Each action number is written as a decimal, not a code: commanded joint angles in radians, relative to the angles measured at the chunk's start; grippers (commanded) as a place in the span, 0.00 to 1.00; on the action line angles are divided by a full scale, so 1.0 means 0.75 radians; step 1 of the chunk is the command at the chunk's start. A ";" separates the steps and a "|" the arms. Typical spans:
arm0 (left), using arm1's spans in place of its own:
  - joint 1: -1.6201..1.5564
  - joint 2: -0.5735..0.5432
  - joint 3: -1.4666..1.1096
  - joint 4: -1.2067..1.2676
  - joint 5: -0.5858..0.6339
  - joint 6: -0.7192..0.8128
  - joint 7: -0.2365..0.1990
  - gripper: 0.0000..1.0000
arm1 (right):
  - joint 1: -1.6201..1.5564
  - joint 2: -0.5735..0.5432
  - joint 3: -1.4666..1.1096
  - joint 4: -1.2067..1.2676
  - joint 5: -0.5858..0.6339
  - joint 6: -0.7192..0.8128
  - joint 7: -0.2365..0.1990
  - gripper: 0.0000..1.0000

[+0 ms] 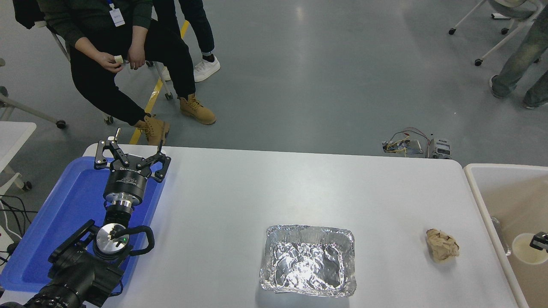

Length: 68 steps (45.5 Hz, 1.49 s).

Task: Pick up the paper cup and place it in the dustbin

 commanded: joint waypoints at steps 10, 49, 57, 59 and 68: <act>0.000 0.000 0.001 0.000 0.000 0.000 0.000 1.00 | 0.210 -0.013 -0.041 0.016 -0.002 0.007 0.002 0.99; 0.000 0.000 0.001 0.000 0.000 0.000 0.002 1.00 | 1.453 -0.191 -0.688 1.139 0.002 0.174 -0.002 1.00; 0.000 0.000 0.001 0.000 0.000 0.000 0.002 1.00 | 1.642 -0.189 -0.692 1.206 0.000 0.442 -0.004 1.00; 0.000 0.000 0.001 0.000 0.000 0.000 0.002 1.00 | 1.682 -0.189 -0.692 1.204 0.000 0.526 -0.004 1.00; 0.000 0.000 0.001 0.000 0.000 0.000 0.002 1.00 | 1.824 -0.181 -0.688 1.204 0.000 0.914 -0.002 1.00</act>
